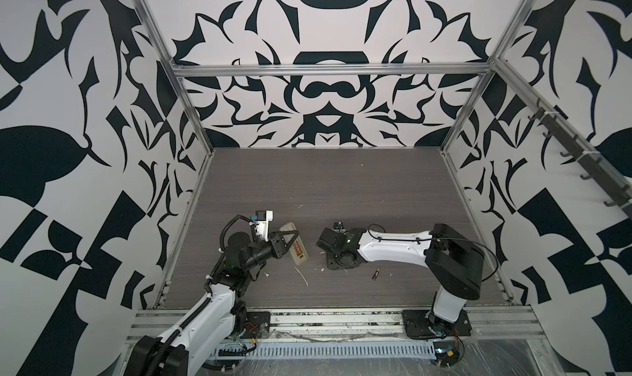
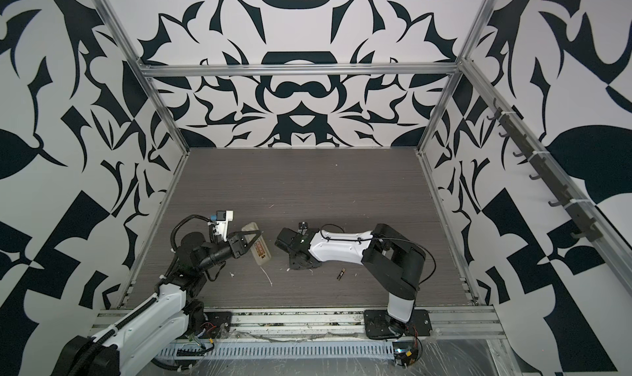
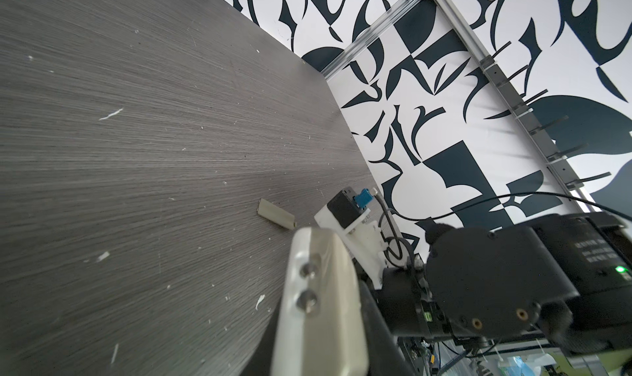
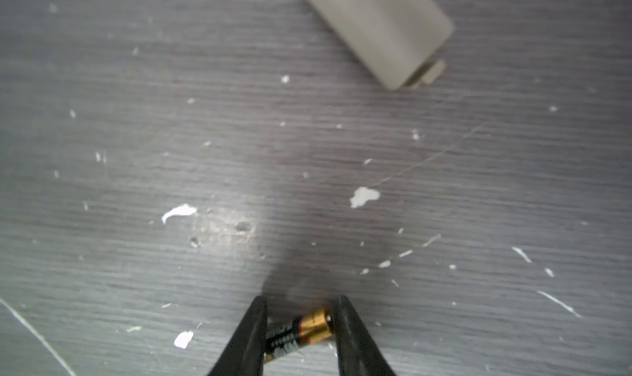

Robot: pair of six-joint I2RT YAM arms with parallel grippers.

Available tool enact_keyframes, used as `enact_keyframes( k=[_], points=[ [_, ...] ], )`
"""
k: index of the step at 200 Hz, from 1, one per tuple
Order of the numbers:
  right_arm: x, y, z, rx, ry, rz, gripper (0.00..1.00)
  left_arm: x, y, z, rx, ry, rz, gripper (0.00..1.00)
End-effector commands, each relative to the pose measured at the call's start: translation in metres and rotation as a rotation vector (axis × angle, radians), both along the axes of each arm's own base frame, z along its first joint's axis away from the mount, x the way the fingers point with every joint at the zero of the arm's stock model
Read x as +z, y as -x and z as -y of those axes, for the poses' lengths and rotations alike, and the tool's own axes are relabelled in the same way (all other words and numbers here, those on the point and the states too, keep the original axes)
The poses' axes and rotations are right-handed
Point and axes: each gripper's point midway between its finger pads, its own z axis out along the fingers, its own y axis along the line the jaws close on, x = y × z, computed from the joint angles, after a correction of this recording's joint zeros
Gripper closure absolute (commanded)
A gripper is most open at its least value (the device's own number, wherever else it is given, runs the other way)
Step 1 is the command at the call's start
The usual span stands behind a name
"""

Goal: Load the batteries into the remote control
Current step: 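Lower the right gripper and grasp the AA battery by its end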

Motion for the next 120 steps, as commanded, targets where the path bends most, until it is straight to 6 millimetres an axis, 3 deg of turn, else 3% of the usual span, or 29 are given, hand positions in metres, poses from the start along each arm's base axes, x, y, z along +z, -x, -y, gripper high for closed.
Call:
enact_keyframes(
  k=[1,24,67,120],
  points=[
    [-0.001,0.008,0.006,0.055,0.082,-0.012,0.66,-0.002,0.0,-0.001,0.005,-0.012,0.01,1.0],
    [-0.001,0.009,0.003,0.086,0.106,-0.005,0.73,-0.002,0.0,-0.001,0.006,-0.014,0.008,1.0],
    [0.001,0.01,0.003,0.161,0.124,0.005,0.74,-0.004,-0.002,0.0,0.005,-0.022,-0.006,1.0],
    [-0.001,0.012,-0.005,0.307,0.125,0.002,0.84,-0.014,-0.004,-0.004,0.03,-0.05,-0.026,1.0]
  ],
)
